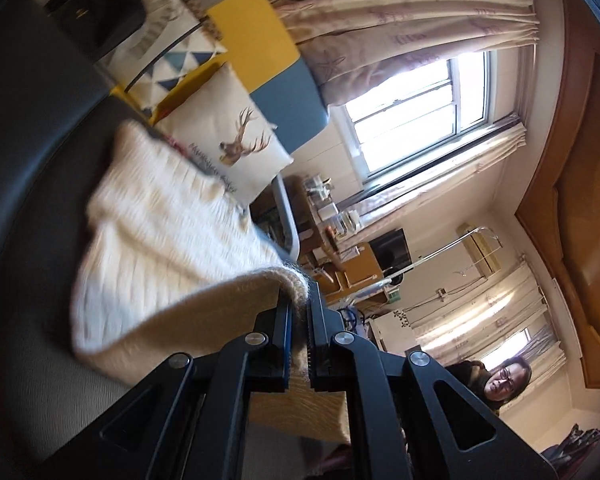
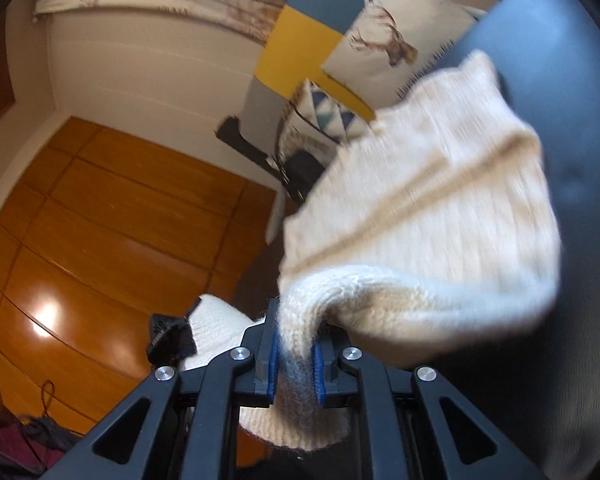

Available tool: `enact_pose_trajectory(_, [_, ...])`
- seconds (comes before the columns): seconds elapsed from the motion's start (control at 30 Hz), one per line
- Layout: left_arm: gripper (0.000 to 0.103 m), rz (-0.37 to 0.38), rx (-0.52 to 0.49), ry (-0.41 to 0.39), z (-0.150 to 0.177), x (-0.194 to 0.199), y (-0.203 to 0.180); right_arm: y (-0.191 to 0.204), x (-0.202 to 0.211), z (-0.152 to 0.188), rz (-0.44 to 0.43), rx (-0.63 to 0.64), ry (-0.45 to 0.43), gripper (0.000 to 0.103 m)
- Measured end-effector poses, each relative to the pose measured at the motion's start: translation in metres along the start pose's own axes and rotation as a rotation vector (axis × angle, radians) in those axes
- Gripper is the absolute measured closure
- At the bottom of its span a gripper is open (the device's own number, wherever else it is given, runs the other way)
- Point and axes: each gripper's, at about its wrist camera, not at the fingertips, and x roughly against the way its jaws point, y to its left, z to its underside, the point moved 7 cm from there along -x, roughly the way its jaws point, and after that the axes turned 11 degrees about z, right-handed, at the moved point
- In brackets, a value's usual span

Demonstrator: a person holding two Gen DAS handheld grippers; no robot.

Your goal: Fold clothes

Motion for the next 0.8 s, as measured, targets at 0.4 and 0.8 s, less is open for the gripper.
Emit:
enact_pose_trajectory(0.4, [0.099, -0.056, -0.022, -0.017, -0.078, -0.046, 0.035, -0.016, -0.040, -0.105, 0.035, -0.061, -0.066, 0.091])
enact_pose_trajectory(0.8, [0.099, -0.125, -0.025, 0.016, -0.115, -0.084, 0.066, -0.056, -0.060, -0.146, 0.044, -0.203, -0.082, 0.091])
